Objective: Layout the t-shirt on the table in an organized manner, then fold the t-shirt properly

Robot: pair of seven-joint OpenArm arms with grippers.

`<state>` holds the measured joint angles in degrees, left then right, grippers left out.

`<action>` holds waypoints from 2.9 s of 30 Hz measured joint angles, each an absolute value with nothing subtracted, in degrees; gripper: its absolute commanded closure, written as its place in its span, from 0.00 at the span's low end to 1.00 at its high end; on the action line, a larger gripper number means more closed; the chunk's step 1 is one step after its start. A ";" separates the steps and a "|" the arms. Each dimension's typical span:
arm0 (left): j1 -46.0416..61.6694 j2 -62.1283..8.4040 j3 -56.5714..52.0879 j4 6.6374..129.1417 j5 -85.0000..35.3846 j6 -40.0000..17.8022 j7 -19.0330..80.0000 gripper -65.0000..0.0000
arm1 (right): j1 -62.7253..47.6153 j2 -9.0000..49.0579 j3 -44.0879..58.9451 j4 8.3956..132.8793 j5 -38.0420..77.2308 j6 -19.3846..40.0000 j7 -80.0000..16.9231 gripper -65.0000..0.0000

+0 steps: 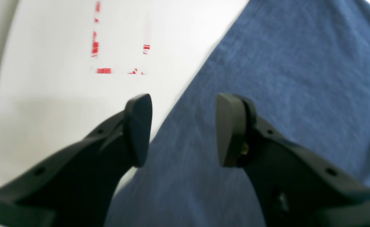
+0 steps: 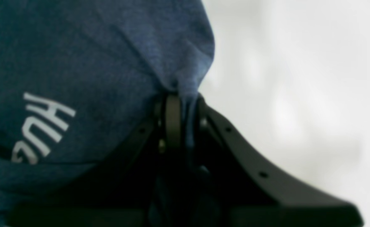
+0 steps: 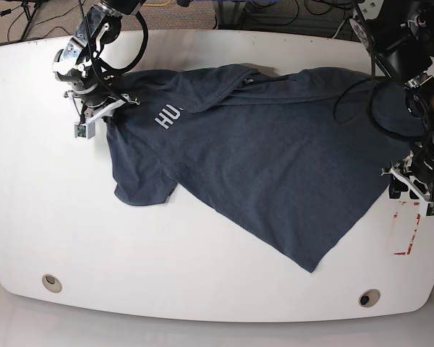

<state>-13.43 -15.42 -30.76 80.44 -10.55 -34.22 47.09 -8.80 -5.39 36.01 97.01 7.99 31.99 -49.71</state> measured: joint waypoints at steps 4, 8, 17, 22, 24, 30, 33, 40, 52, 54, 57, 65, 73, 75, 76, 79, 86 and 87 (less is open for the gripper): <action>-14.63 -16.91 -26.87 74.22 -11.05 -31.51 39.27 0.53 | -8.82 -5.54 35.18 97.01 7.99 32.03 -49.71 0.90; -16.34 -18.17 -24.43 67.79 -11.42 -28.84 35.59 0.53 | -8.82 -5.54 35.14 97.01 8.23 32.21 -49.74 0.91; -21.98 -21.67 -20.86 47.40 -11.20 -27.86 25.52 0.53 | -8.71 -5.54 35.14 97.01 8.19 32.21 -49.78 0.95; -23.03 -22.92 -17.74 40.56 -11.09 -27.97 21.78 0.53 | -8.69 -5.54 35.14 97.01 8.19 32.21 -49.80 1.00; -23.42 -23.11 -17.17 39.29 -11.64 -28.08 20.60 0.53 | -8.69 -5.54 35.14 97.01 8.19 32.21 -49.80 1.00; -24.43 -23.38 -15.09 37.17 -11.73 -28.03 19.38 0.53 | -8.69 -5.54 35.14 97.01 8.19 32.21 -49.78 1.00; -24.40 -23.59 -13.80 37.17 -11.90 -28.03 19.25 0.54 | -8.67 -5.52 35.14 97.01 8.19 32.21 -49.80 1.00; -24.10 -23.86 -10.59 37.74 -12.62 -29.15 20.16 0.62 | -8.64 -5.54 35.14 97.01 8.19 32.21 -49.84 1.00; -13.89 -25.12 -10.87 46.00 -15.77 -35.44 18.22 0.93 | -7.70 -5.52 34.96 96.99 7.79 32.21 -50.78 1.00; -11.81 -25.63 -11.03 47.92 -16.45 -35.81 18.55 0.93 | -7.51 -5.52 34.98 96.97 7.79 32.21 -50.81 1.00; -8.29 -25.91 -13.41 51.59 -16.82 -36.07 19.75 0.93 | -7.14 -5.56 34.98 96.90 7.73 32.18 -51.11 1.00; 4.36 -26.11 -24.23 64.25 -15.94 -36.01 26.63 0.92 | -6.74 -5.34 34.89 96.73 7.53 32.21 -51.27 1.00; 13.13 -25.52 -28.80 74.24 -14.31 -35.62 30.39 0.82 | -6.72 -4.91 34.87 96.68 7.75 32.45 -51.42 1.00; 13.37 -25.23 -29.28 75.37 -13.67 -35.59 31.09 0.75 | -6.70 -4.89 34.87 96.68 7.75 32.45 -51.46 1.00; 13.34 -25.15 -29.32 75.90 -13.52 -35.59 31.97 0.72 | -6.70 -4.91 34.87 96.68 7.73 32.42 -51.48 1.00; 12.36 -25.08 -29.23 77.30 -12.80 -35.44 35.11 0.62 | -6.37 -4.93 34.87 96.66 7.70 32.45 -51.53 1.00; 4.58 -22.26 -29.19 79.29 -11.66 -35.68 42.28 0.46 | -5.43 -4.91 34.85 96.57 7.55 32.42 -51.46 1.00; 3.22 -22.11 -29.06 79.35 -12.01 -35.94 42.61 0.46 | -5.45 -4.91 34.81 96.57 7.55 32.42 -51.48 1.00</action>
